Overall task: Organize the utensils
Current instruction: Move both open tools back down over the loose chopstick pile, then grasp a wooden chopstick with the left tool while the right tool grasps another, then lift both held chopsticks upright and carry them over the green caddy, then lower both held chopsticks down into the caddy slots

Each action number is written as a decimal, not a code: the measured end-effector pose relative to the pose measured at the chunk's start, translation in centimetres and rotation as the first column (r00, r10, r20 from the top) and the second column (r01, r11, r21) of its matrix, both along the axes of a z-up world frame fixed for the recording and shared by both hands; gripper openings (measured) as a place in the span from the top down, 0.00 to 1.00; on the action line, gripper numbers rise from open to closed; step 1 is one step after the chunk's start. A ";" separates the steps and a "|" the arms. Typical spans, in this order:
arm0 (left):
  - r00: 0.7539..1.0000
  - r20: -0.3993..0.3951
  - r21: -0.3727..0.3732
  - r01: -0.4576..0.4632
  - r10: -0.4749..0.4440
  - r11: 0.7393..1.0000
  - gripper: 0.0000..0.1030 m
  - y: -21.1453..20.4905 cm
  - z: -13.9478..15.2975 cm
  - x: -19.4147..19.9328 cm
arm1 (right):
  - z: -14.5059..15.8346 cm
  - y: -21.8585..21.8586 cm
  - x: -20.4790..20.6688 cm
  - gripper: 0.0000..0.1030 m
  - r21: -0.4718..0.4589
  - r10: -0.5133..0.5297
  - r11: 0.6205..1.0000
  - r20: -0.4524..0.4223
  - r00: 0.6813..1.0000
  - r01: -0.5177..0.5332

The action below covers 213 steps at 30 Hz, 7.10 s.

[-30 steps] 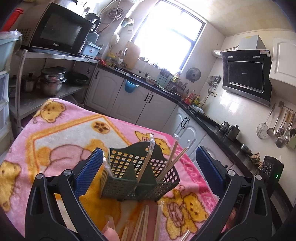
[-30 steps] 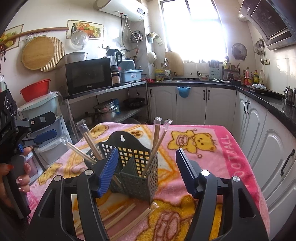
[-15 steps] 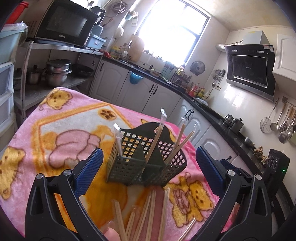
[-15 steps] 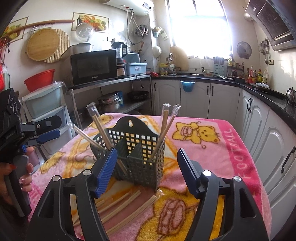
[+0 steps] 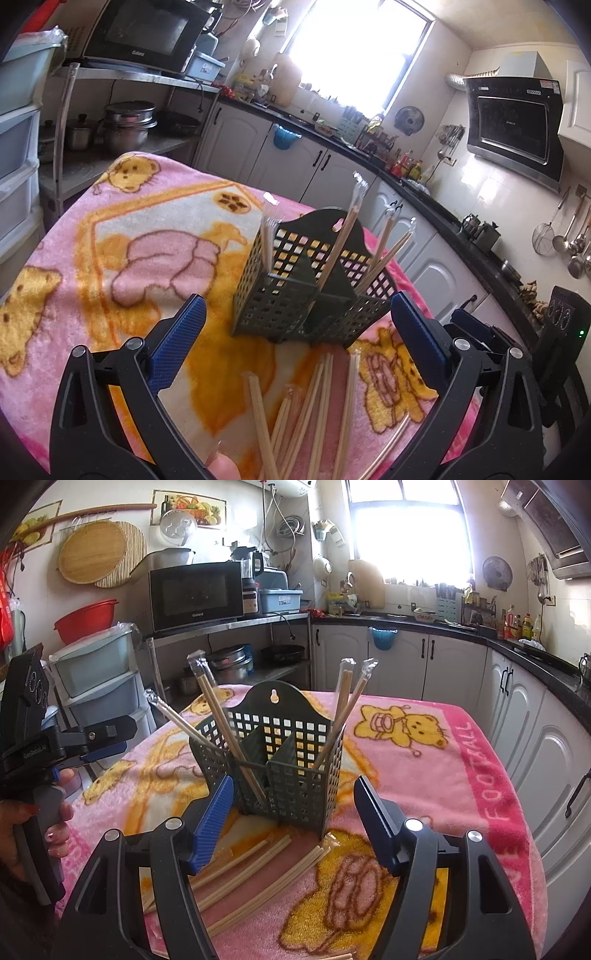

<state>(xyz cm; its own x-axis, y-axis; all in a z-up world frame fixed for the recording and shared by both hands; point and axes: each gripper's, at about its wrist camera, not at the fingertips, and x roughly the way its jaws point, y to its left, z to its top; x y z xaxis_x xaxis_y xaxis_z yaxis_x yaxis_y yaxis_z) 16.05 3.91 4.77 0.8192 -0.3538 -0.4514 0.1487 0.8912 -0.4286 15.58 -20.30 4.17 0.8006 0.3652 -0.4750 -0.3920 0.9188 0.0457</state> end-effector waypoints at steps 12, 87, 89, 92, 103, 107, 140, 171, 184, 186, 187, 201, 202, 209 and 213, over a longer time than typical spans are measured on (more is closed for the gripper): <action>0.996 -0.087 0.041 0.003 0.000 0.999 0.10 0.0 -2.9 0.5 | -1.7 0.5 0.4 0.37 -0.026 0.013 1.000 -0.054 0.998 -0.014; 0.938 -0.326 -0.050 0.111 -0.121 0.993 0.92 0.6 -10.6 4.1 | -9.2 -3.0 7.3 0.91 0.046 -0.074 0.995 -0.329 0.941 0.094; 0.945 -0.307 -0.057 0.102 -0.114 0.993 0.92 0.9 -9.8 3.7 | -8.5 -3.1 6.7 0.91 0.058 -0.071 0.994 -0.312 0.947 0.093; 0.957 -0.269 -0.060 0.096 -0.108 0.994 0.93 1.1 -8.5 3.0 | -7.2 -3.1 5.8 0.91 0.077 -0.063 0.993 -0.281 0.958 0.088; 0.987 -0.125 -0.081 0.095 -0.104 0.992 0.93 1.1 -3.2 0.3 | -2.5 -3.2 2.1 0.92 0.140 -0.020 0.989 -0.148 0.989 0.041; 0.991 -0.082 -0.085 0.102 -0.109 0.991 0.93 0.7 -1.6 -0.3 | -0.9 -3.1 0.6 0.92 0.154 -0.008 0.988 -0.101 0.995 0.024; 0.978 0.162 -0.039 0.138 -0.130 0.990 0.93 -4.0 6.1 -0.6 | 4.5 -4.6 -3.7 0.92 0.188 -0.037 0.982 0.087 0.996 0.020; 0.940 0.328 -0.009 0.105 -0.096 0.994 0.93 -6.1 12.5 3.1 | 10.2 -3.1 -3.1 0.92 0.183 0.003 0.982 0.265 0.964 -0.053; 0.913 0.408 -0.038 0.008 0.008 0.999 0.93 -4.8 14.3 4.7 | 13.7 -2.1 -0.9 0.92 0.170 -0.008 0.984 0.367 0.930 -0.058; 0.905 0.424 -0.048 -0.011 0.030 0.999 0.93 -4.5 14.4 4.9 | 14.1 -2.0 -0.5 0.93 0.167 -0.009 0.984 0.380 0.925 -0.059; 0.903 0.428 -0.048 -0.016 0.035 0.999 0.93 -4.5 14.5 5.0 | 14.3 -1.9 -0.2 0.92 0.166 -0.011 0.984 0.387 0.922 -0.058; 0.879 0.460 0.019 -0.148 0.122 0.989 0.93 -6.0 13.0 7.0 | 15.7 -1.2 3.4 0.92 0.168 -0.044 0.985 0.407 0.912 -0.027; 0.878 0.462 0.024 -0.156 0.127 0.988 0.93 -6.0 12.8 7.1 | 15.7 -1.2 3.6 0.92 0.169 -0.045 0.985 0.406 0.913 -0.026; 0.870 0.475 0.068 -0.188 0.134 0.980 0.93 -7.0 11.4 8.0 | 15.0 -0.8 5.6 0.92 0.175 -0.053 0.984 0.390 0.919 -0.018; 0.870 0.473 0.075 -0.195 0.137 0.978 0.93 -7.0 10.4 8.4 | 14.2 -0.9 6.5 0.92 0.185 -0.059 0.983 0.374 0.926 -0.013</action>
